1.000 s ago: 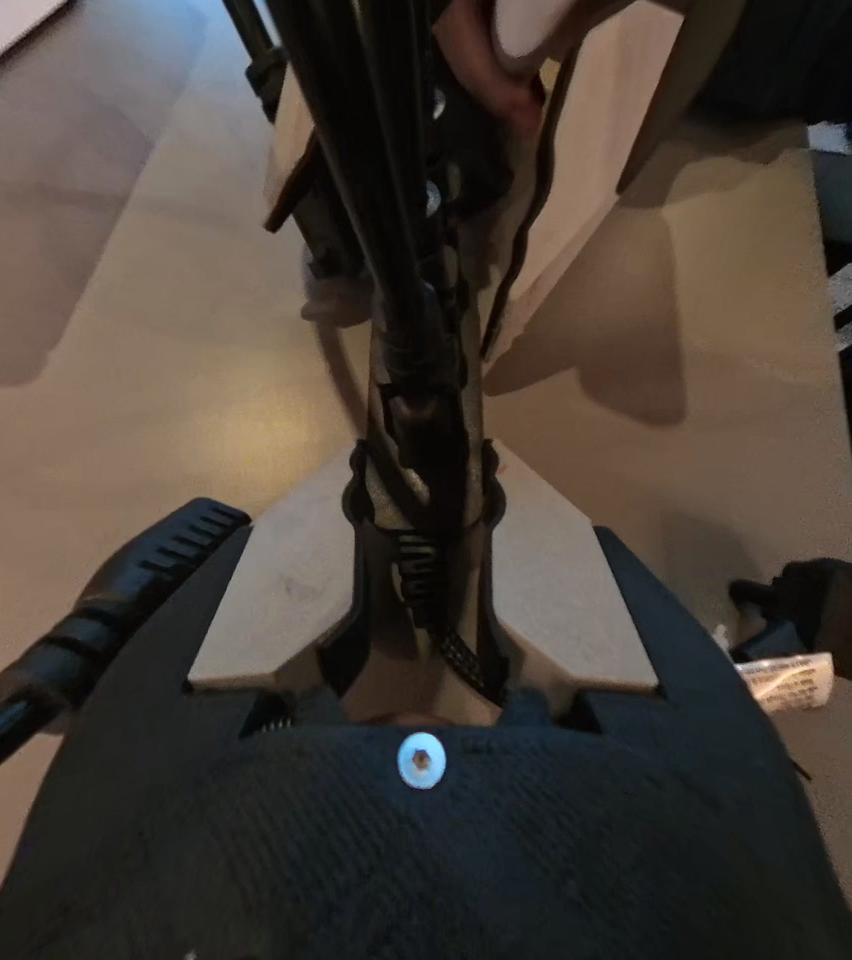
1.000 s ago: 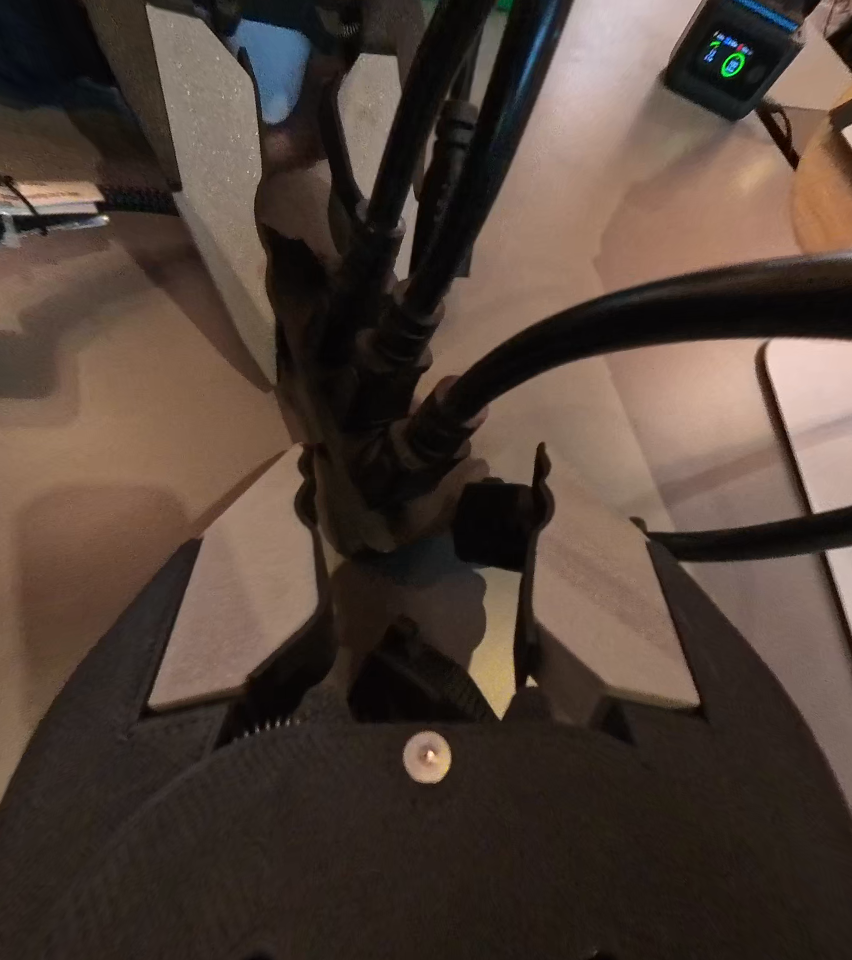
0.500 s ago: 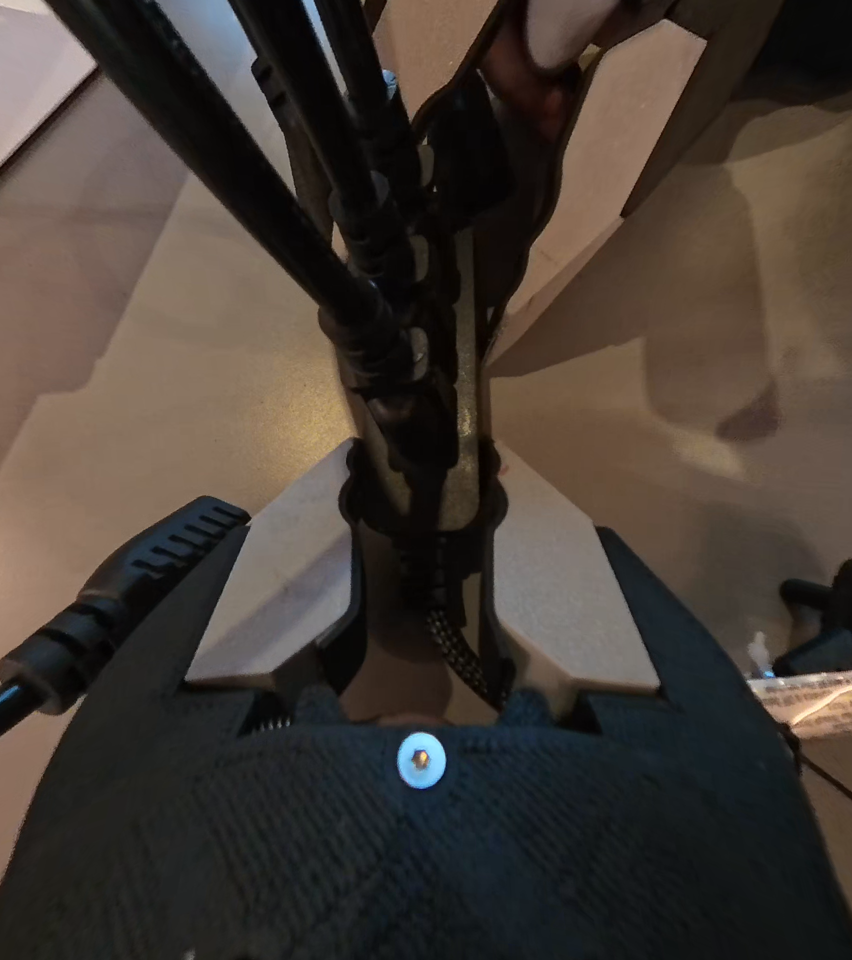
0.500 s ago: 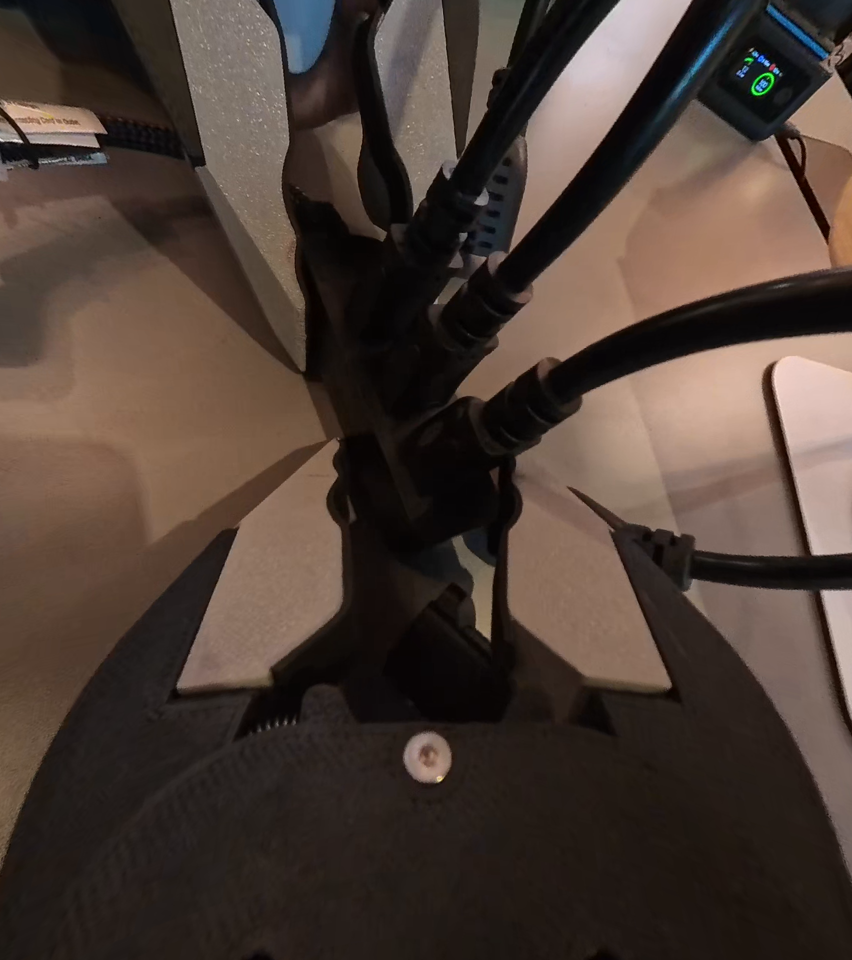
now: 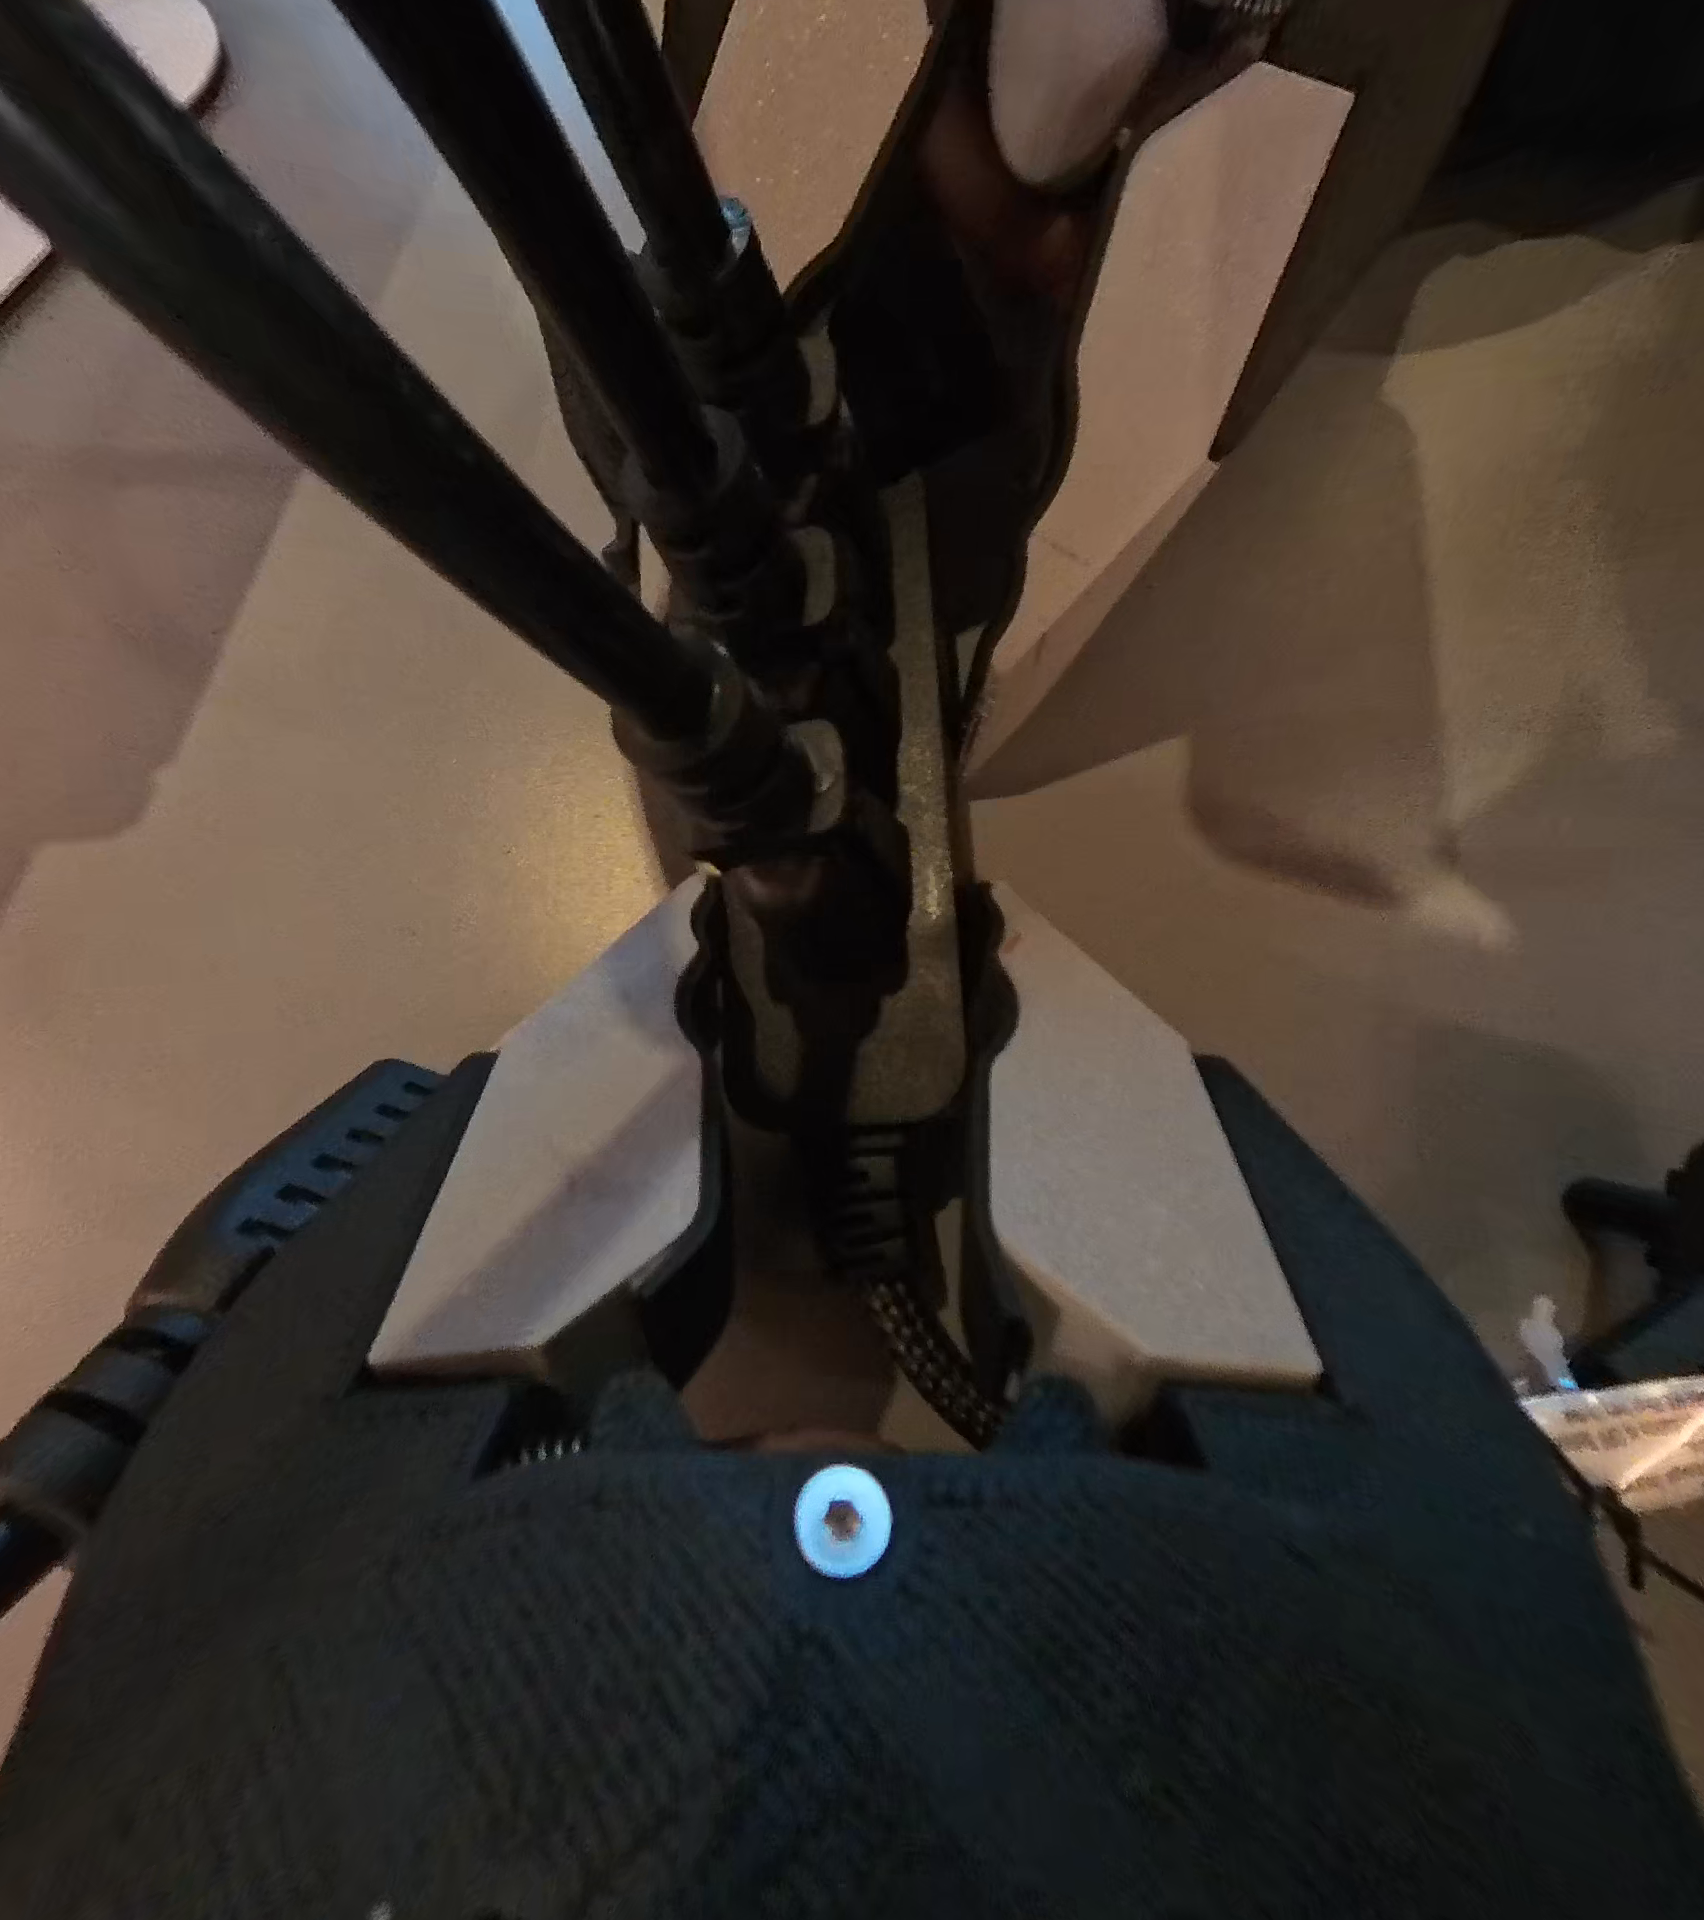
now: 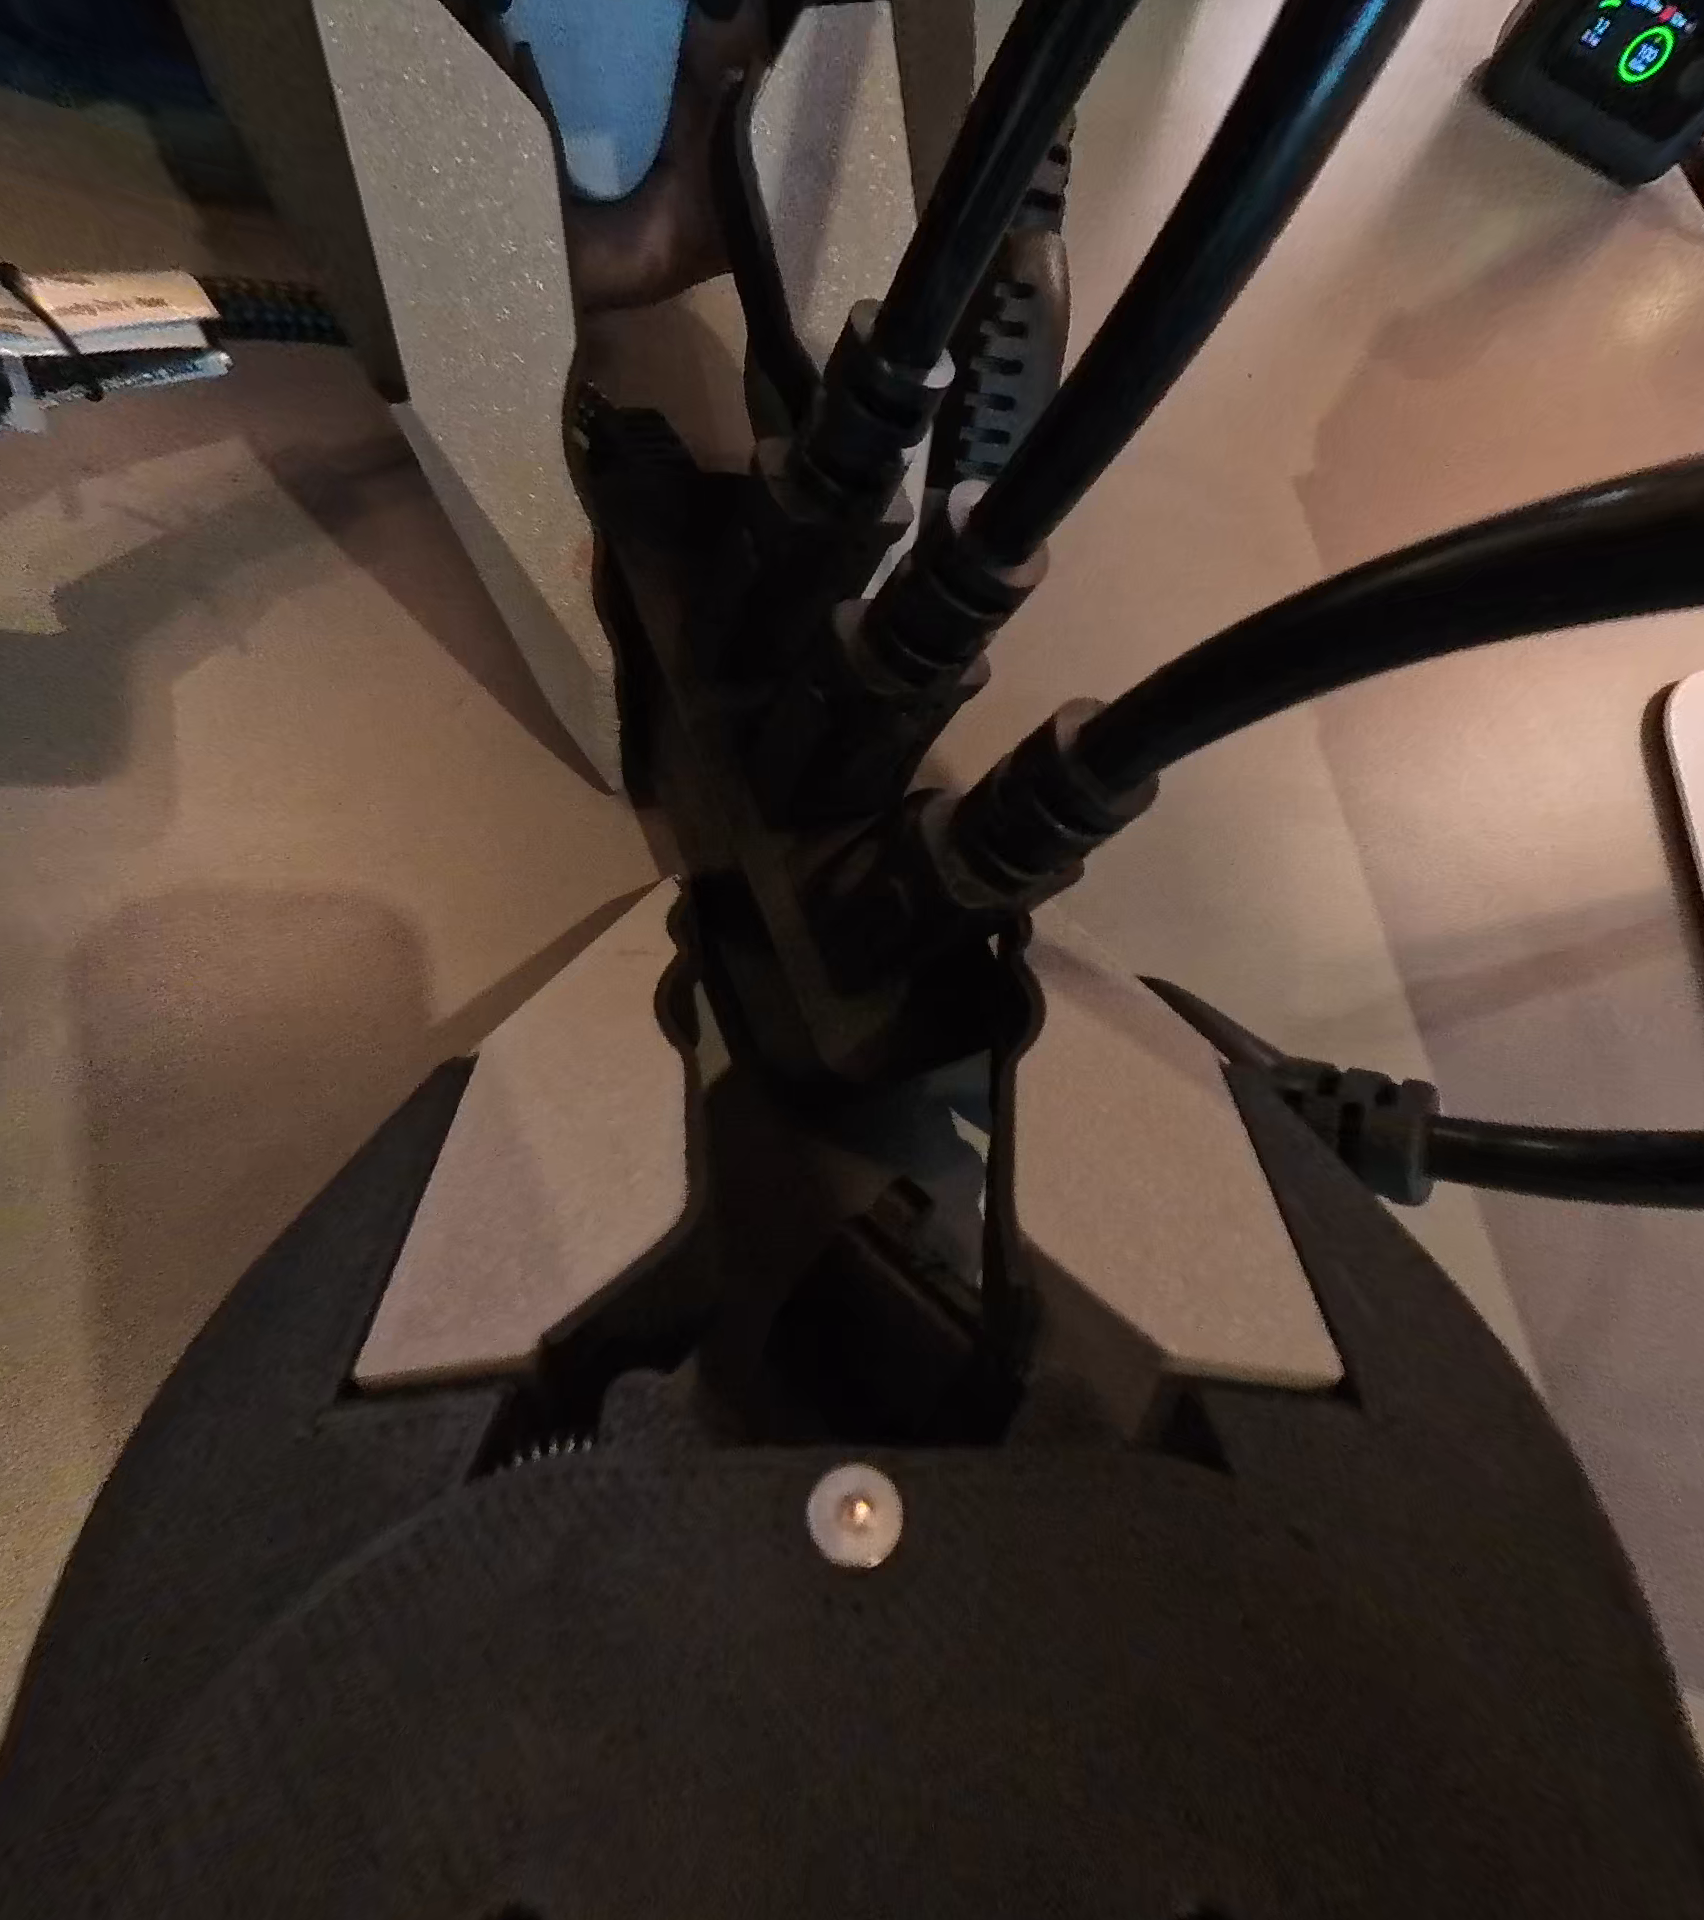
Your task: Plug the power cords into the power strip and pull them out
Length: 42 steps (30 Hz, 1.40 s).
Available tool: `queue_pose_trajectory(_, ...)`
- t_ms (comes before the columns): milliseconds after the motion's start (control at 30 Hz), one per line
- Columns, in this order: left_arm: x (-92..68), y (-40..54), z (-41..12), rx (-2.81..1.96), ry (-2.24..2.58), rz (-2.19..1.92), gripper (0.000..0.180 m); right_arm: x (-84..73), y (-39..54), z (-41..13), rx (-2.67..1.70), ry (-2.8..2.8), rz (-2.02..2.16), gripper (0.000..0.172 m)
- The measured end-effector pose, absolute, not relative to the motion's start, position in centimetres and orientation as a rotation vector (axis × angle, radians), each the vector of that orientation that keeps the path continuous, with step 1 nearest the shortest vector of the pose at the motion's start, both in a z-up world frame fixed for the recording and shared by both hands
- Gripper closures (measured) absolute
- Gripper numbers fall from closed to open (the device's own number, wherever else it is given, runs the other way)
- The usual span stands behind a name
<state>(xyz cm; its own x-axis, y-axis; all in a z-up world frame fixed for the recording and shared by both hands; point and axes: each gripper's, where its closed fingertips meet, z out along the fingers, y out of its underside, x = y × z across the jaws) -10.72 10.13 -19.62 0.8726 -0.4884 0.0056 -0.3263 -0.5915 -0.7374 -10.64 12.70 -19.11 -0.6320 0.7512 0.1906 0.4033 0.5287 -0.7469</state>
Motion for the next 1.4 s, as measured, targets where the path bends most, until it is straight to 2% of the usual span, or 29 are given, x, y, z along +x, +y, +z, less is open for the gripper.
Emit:
queue_pose_trajectory(833,-10.8,12.1,-19.5,-2.256,0.563,-0.329,0.132,-12.1,12.3,-18.9,-0.970,-2.347,1.066,0.117)
queue_pose_trajectory(900,-10.9,12.1,-19.6,-2.255,0.575,-0.250,0.128,-12.1,12.2,-19.0,-0.956,-2.344,1.051,0.116)
queue_pose_trajectory(1100,-10.9,11.7,-19.4,-2.236,0.566,-0.165,0.129,-12.1,12.5,-19.3,-0.997,-2.285,0.956,0.110)
queue_pose_trajectory(1400,-10.9,11.3,-19.6,-2.258,0.533,-0.221,0.129,-12.3,12.1,-19.4,-1.071,-2.284,0.980,0.108)
